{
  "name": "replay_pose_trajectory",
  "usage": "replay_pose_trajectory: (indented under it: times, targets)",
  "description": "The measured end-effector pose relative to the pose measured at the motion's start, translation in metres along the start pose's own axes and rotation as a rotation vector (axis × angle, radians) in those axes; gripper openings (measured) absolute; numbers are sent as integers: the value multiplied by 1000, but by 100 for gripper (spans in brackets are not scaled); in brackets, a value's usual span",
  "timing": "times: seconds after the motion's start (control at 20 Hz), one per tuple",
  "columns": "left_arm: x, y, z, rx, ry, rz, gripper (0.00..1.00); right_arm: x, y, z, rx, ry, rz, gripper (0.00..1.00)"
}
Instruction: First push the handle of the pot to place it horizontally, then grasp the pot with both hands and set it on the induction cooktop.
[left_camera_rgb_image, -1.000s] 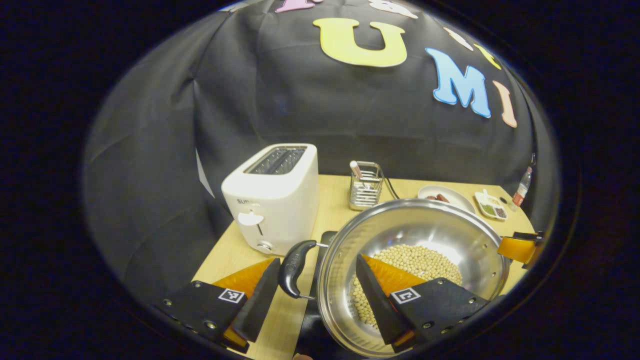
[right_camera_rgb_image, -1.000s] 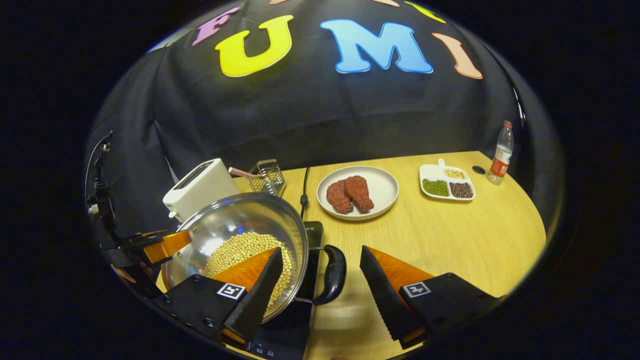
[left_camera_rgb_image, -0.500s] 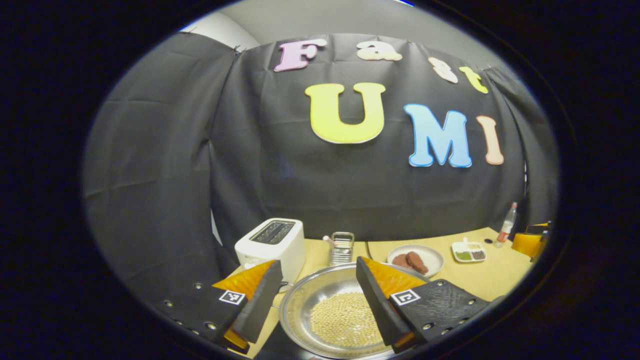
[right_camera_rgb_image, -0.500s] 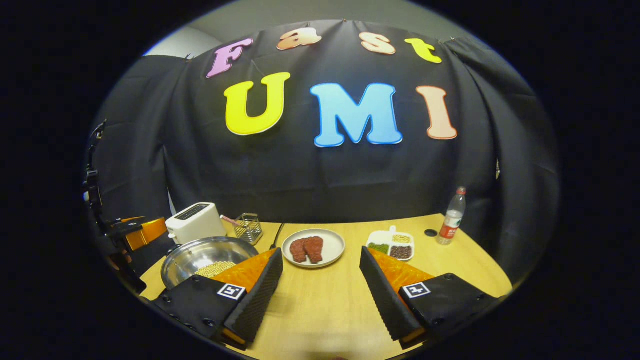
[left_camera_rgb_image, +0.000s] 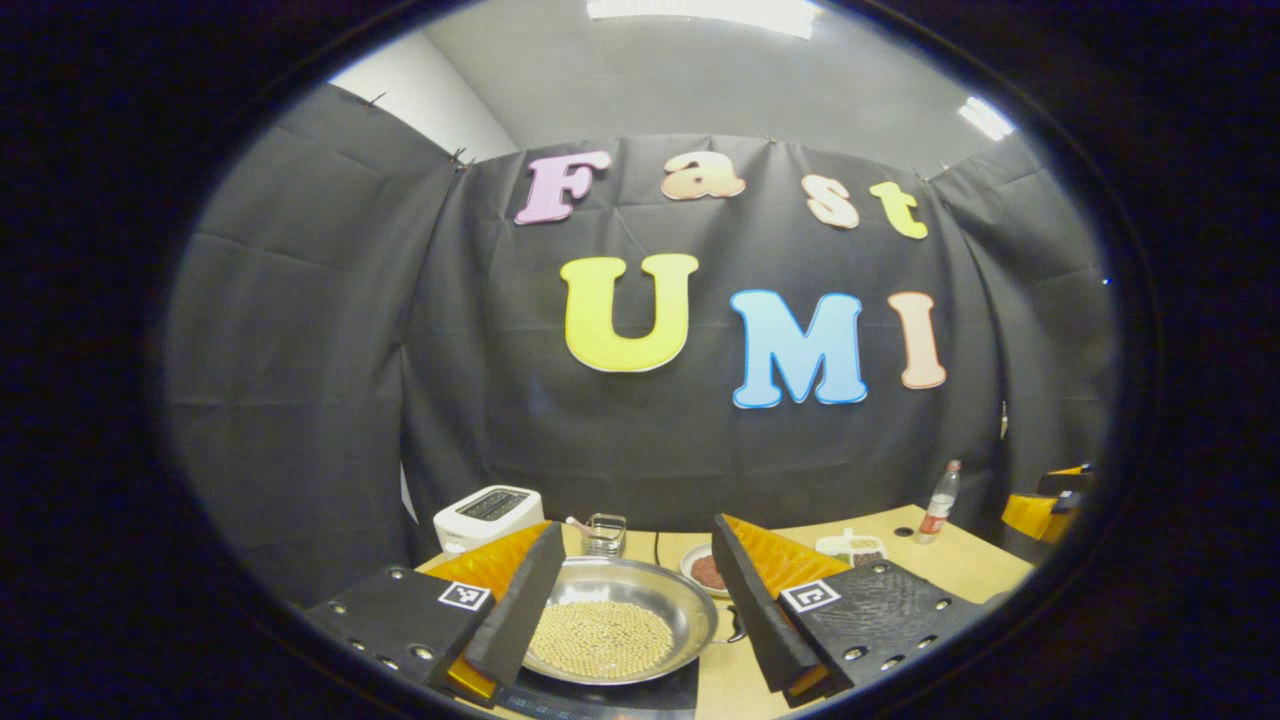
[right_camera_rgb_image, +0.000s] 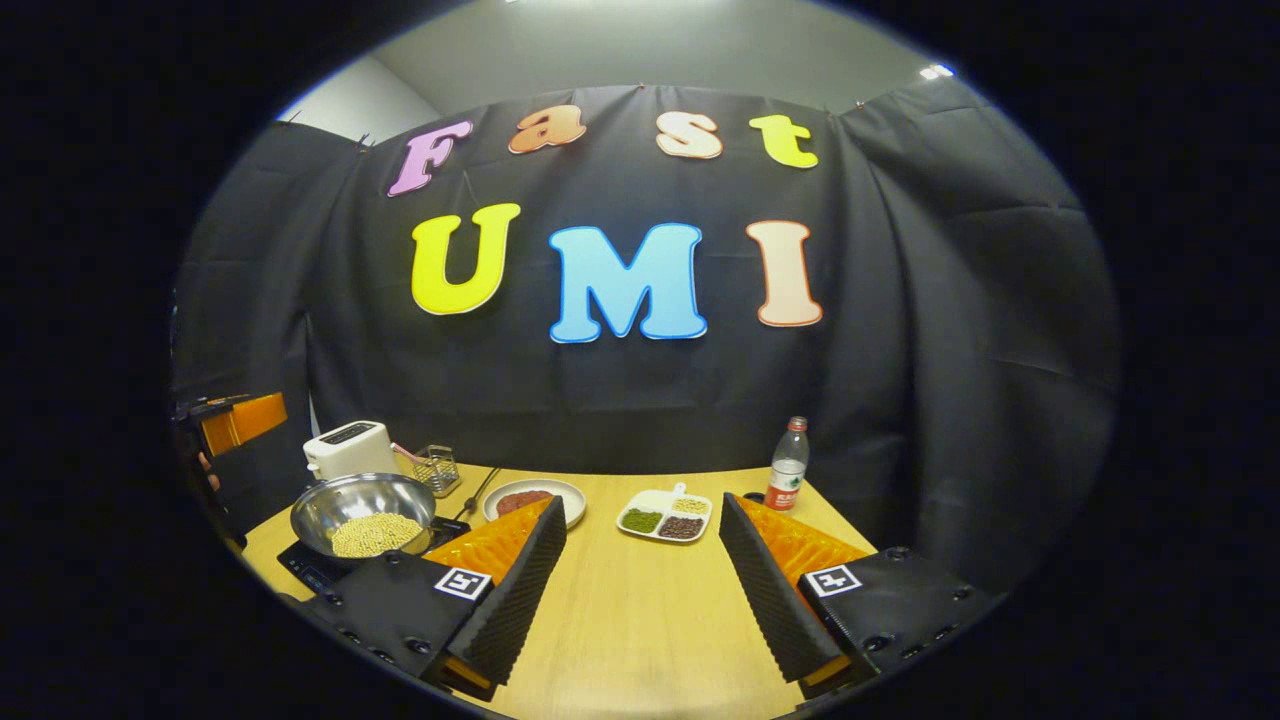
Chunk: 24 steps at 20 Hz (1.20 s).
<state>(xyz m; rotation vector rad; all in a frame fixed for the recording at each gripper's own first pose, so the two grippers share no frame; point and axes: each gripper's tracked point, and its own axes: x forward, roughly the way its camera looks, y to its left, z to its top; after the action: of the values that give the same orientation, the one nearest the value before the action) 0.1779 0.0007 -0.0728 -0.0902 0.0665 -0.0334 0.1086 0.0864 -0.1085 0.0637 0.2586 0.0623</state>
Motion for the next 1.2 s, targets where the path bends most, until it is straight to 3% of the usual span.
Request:
replay_pose_trajectory:
  times: [0.25, 0.6, 1.2]
  targets:
    - [-49, -33, 29, 15, -53, 16, 92, -46, -43, 20, -29, -85, -1, 98]
    - [-118, -65, 58, 35, -118, 36, 87, -93, -69, 30, -30, -130, 35, 98]
    - [-170, -73, 53, 40, -106, -44, 87, -149, -63, 43, -7, -146, -3, 98]
